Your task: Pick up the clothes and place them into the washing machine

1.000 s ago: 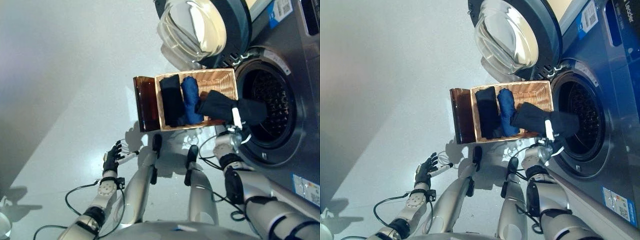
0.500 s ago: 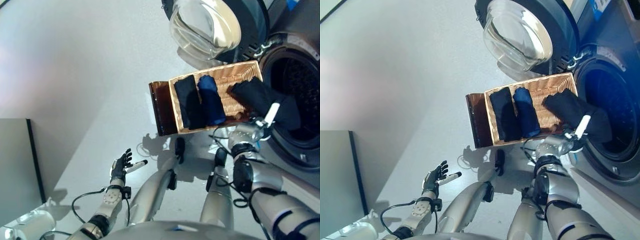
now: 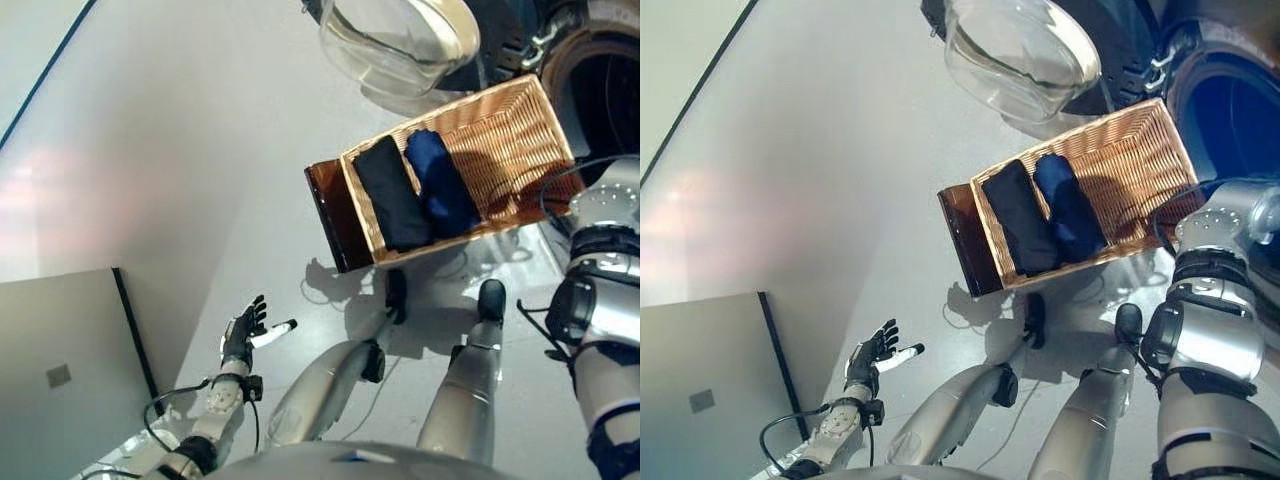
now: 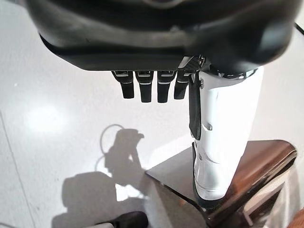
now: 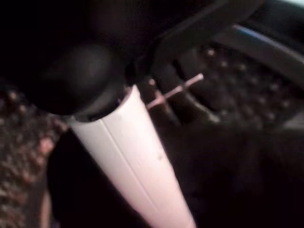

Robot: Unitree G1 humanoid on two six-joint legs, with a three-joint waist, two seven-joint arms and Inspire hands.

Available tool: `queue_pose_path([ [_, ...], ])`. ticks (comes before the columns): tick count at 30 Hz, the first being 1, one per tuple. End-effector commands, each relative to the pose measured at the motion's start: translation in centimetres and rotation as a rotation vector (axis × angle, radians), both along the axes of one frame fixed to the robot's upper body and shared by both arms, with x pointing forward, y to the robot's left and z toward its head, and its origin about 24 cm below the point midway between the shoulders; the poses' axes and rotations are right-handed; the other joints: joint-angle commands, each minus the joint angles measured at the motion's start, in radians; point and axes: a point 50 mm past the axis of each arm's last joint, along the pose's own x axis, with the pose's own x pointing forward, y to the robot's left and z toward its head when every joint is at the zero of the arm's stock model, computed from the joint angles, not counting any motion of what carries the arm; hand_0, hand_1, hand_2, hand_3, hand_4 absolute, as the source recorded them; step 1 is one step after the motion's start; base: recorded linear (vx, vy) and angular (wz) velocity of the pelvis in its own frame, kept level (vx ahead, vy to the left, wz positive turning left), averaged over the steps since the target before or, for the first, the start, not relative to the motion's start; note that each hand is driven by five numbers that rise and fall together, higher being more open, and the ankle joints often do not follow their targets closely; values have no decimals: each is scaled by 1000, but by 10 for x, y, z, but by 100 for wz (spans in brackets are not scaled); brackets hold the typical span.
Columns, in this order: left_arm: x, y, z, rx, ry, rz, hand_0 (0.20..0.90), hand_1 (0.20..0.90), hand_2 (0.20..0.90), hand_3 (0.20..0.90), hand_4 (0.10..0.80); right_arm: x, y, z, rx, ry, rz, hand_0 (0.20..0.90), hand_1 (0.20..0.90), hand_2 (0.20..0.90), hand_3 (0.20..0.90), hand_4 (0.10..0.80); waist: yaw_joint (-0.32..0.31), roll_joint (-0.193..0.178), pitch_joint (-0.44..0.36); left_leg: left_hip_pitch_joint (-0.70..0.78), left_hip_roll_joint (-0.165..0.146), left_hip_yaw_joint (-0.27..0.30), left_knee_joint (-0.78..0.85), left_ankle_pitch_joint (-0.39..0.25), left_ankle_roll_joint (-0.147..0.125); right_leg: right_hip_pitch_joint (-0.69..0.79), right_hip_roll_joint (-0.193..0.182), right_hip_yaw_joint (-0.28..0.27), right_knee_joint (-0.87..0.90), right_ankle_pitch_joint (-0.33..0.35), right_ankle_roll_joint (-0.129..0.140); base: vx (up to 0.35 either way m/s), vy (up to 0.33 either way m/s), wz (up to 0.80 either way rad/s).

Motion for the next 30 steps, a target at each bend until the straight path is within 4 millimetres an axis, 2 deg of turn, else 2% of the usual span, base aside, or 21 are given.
queue_pose_path([
  [1, 1, 23, 4, 35, -33, 95, 900, 900, 900, 900, 800, -31, 13, 117, -456, -215, -109, 900, 900, 900, 900, 800, -23, -18, -14, -43, 19, 45, 161, -143, -74, 79, -6, 12, -126, 118, -94, -38, -8, -15],
  [5, 4, 16, 4, 0, -35, 89, 900, 900, 900, 900, 800, -1, 22, 94, -438, -103, 31, 900, 900, 900, 900, 800, -19, -17, -13, -49, 26, 55, 166, -140, -73, 72, 1, 17, -127, 121, -97, -33, -25, -14],
  [6, 4, 14, 3, -16, -31, 96, 900, 900, 900, 900, 800, 7, 22, 78, -407, -55, 63, 900, 900, 900, 900, 800, -15, -13, -13, -53, 26, 52, 162, -128, -74, 67, 6, 16, -125, 127, -99, -73, -54, -12],
  [9, -1, 17, 0, -8, -7, 104, 900, 900, 900, 900, 800, 11, 15, 59, -371, 16, 75, 900, 900, 900, 900, 800, -6, -7, -18, -52, 28, 41, 157, -121, -75, 67, 12, 5, -116, 120, -103, -23, -17, -2],
  [12, -4, 18, -3, 0, 15, 109, 900, 900, 900, 900, 800, 13, 11, 50, -354, 50, 82, 900, 900, 900, 900, 800, -1, -8, -21, -48, 29, 31, 157, -119, -76, 69, 18, -3, -102, 111, -106, -12, -23, 3],
  [18, -8, 21, -8, 5, 47, 130, 900, 900, 900, 900, 800, 15, 6, 22, -294, 129, 94, 900, 900, 900, 900, 800, -2, -24, -11, -44, 35, 16, 169, -125, -79, 75, 32, -23, -70, 82, -111, -16, -42, 16],
  [22, -7, 20, -9, 23, 62, 117, 900, 900, 900, 900, 800, 25, 13, -17, -258, 280, 157, 900, 900, 900, 900, 800, -9, -53, 1, -38, 45, 6, 181, -125, -80, 89, 41, -39, -63, 79, -115, -4, -54, 10],
  [23, -5, 20, -9, 20, 63, 117, 900, 900, 900, 900, 800, 28, 16, -33, -244, 342, 186, 900, 900, 900, 900, 800, -10, -66, 1, -34, 51, 2, 184, -124, -81, 99, 44, -45, -65, 78, -117, 6, -78, 7],
  [25, -5, 22, -9, 31, 64, 121, 900, 900, 900, 900, 800, 34, 26, -54, -234, 409, 243, 900, 900, 900, 900, 800, -10, -88, 4, -27, 59, -6, 191, -124, -81, 113, 50, -56, -64, 76, -121, 13, -90, 10],
  [27, -3, 28, -8, 58, 71, 118, 900, 900, 900, 900, 800, 34, 28, -80, -264, 605, 299, 900, 900, 900, 900, 800, -9, -118, 2, -18, 67, -17, 195, -122, -84, 135, 54, -71, -66, 74, -125, 17, -91, 14],
  [30, -2, 36, -7, 95, 69, 126, 900, 900, 900, 900, 800, 41, 43, -98, -353, 792, 377, 900, 900, 900, 900, 800, -3, -159, 7, -16, 75, -29, 198, -117, -88, 155, 62, -99, -77, 77, -129, -3, -91, 13],
])
